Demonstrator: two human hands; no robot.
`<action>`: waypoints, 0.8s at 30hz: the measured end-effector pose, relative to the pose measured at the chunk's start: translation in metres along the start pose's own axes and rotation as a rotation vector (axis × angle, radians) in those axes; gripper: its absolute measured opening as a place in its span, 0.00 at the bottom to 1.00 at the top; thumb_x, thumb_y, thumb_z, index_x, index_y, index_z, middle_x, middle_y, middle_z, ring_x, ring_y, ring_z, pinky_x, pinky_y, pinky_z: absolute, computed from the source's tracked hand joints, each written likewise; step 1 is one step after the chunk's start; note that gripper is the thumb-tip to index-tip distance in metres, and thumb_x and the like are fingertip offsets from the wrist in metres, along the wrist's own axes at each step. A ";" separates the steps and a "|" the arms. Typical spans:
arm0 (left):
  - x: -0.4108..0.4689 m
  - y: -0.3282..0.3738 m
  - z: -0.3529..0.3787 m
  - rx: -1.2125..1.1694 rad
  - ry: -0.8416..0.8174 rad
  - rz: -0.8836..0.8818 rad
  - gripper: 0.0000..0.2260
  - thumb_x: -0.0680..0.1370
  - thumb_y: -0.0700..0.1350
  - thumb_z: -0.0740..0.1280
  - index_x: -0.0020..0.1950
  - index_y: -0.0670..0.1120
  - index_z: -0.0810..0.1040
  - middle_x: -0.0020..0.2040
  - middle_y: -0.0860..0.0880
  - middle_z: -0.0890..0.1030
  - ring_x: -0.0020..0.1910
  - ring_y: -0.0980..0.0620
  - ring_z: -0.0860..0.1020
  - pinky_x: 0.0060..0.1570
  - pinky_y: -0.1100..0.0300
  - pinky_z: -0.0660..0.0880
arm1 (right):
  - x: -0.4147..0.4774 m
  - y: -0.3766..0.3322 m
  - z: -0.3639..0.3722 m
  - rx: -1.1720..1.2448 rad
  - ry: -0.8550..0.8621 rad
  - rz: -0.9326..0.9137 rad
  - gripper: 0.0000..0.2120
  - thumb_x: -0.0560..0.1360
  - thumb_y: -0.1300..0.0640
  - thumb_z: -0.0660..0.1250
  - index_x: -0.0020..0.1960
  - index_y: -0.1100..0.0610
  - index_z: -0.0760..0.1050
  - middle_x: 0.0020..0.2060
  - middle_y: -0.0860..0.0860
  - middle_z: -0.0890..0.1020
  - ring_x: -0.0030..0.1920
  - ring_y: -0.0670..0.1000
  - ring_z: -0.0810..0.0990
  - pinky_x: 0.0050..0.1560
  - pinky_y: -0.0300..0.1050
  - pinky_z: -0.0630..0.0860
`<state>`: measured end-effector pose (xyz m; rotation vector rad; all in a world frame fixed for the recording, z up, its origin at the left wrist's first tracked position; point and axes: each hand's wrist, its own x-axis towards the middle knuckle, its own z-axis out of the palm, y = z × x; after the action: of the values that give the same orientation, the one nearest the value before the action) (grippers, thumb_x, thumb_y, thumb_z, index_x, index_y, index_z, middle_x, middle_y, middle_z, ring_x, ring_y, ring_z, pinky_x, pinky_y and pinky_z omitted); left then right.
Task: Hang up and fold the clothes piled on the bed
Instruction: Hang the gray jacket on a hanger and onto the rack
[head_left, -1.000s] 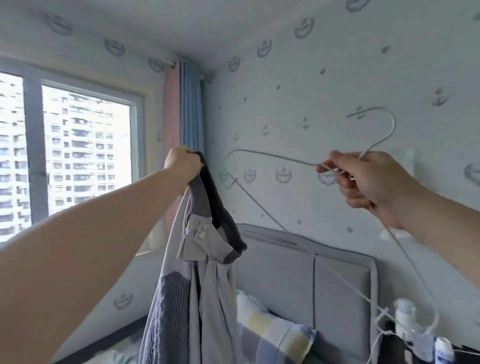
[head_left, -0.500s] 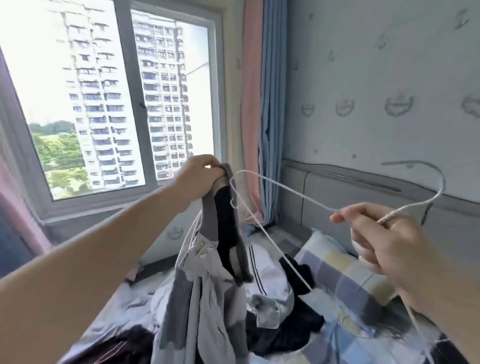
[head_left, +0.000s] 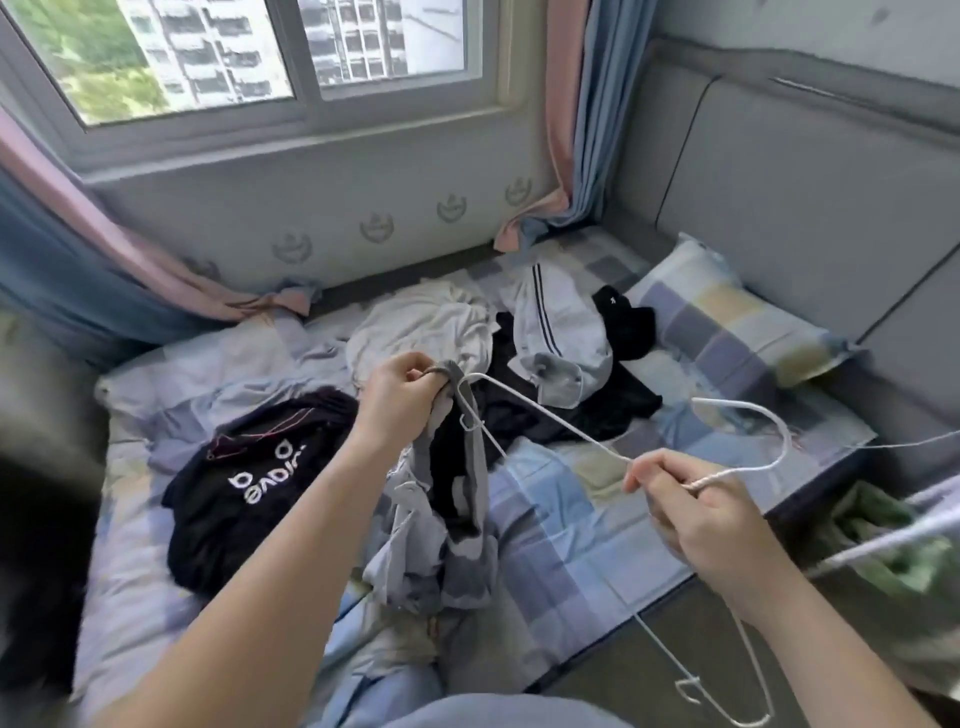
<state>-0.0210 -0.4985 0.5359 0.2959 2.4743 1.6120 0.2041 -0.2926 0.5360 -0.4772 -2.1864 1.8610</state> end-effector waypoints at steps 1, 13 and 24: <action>-0.003 -0.006 0.004 0.002 -0.008 -0.011 0.08 0.78 0.43 0.70 0.38 0.49 0.82 0.32 0.50 0.83 0.33 0.51 0.79 0.38 0.55 0.74 | -0.004 0.007 0.000 0.019 0.002 0.033 0.17 0.83 0.62 0.60 0.38 0.55 0.79 0.23 0.48 0.61 0.23 0.46 0.57 0.22 0.36 0.55; -0.029 -0.013 0.048 0.170 -0.085 0.056 0.06 0.76 0.41 0.69 0.40 0.46 0.79 0.31 0.49 0.77 0.26 0.59 0.69 0.27 0.66 0.67 | -0.043 0.054 0.004 -0.138 0.102 0.038 0.14 0.83 0.54 0.60 0.40 0.50 0.76 0.23 0.47 0.62 0.24 0.47 0.58 0.25 0.38 0.57; -0.038 0.000 0.064 0.189 -0.161 0.104 0.07 0.78 0.44 0.69 0.41 0.48 0.76 0.31 0.45 0.77 0.28 0.51 0.71 0.32 0.57 0.68 | -0.056 0.053 0.003 -0.010 0.136 0.046 0.15 0.83 0.54 0.60 0.39 0.51 0.76 0.23 0.49 0.62 0.25 0.51 0.57 0.25 0.44 0.54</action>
<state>0.0318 -0.4518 0.5118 0.5653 2.5256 1.3323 0.2595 -0.3092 0.4854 -0.6417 -2.1137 1.7855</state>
